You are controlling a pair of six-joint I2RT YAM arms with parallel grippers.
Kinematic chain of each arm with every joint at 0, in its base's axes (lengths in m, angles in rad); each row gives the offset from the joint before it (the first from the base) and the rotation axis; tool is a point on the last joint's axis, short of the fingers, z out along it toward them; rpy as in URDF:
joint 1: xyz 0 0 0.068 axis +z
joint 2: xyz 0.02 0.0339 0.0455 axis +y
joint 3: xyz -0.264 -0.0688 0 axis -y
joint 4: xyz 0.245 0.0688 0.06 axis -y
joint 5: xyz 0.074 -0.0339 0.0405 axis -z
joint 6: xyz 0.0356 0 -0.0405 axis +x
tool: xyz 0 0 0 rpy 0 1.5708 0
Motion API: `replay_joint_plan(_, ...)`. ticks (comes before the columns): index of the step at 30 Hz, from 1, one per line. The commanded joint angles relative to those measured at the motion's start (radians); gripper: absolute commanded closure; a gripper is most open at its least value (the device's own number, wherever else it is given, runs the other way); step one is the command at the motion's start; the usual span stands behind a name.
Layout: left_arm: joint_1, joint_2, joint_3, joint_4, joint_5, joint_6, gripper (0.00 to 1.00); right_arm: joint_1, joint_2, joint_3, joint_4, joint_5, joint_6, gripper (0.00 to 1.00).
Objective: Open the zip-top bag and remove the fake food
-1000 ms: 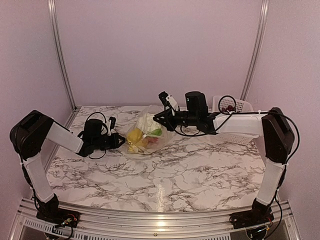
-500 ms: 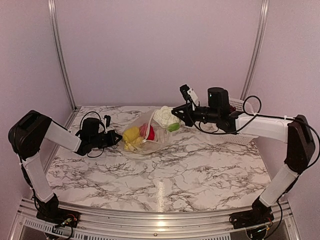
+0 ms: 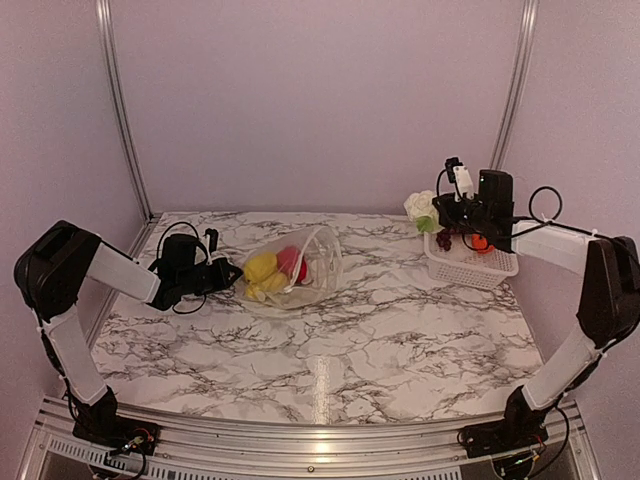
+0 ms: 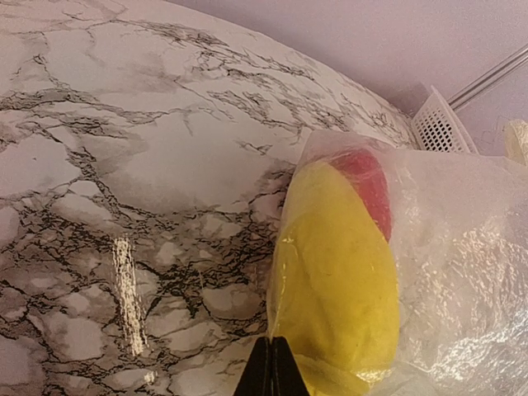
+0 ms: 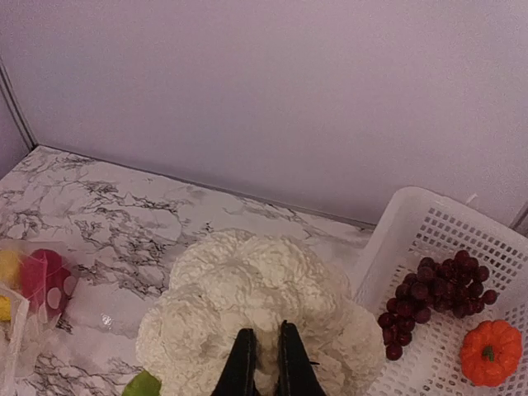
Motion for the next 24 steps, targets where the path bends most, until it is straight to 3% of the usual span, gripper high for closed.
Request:
replay_joint_plan(1,0.007,-0.017,0.002,0.004,0.006,-0.005,1.00,-0.082,0.032,0.052,-0.038,0.125,0.012,1.00)
replay_joint_plan(7,0.007,-0.012,0.003,0.017,0.021,-0.013,1.00,-0.170,0.107,0.058,-0.069,0.218,-0.021,1.00)
replay_joint_plan(14,0.006,-0.008,0.008,0.015,0.028,-0.015,1.00,-0.178,0.211,0.076,-0.064,0.310,-0.049,1.00)
replay_joint_plan(17,0.006,-0.007,0.009,0.014,0.029,-0.014,1.00,-0.178,0.237,0.087,-0.067,0.319,-0.043,0.88)
replay_joint_plan(21,0.006,-0.005,0.011,0.015,0.034,-0.016,1.00,-0.178,0.240,0.103,-0.080,0.312,-0.040,0.60)
replay_joint_plan(24,0.006,-0.004,0.013,0.015,0.035,-0.016,1.00,-0.178,0.229,0.121,-0.095,0.304,-0.049,0.55)
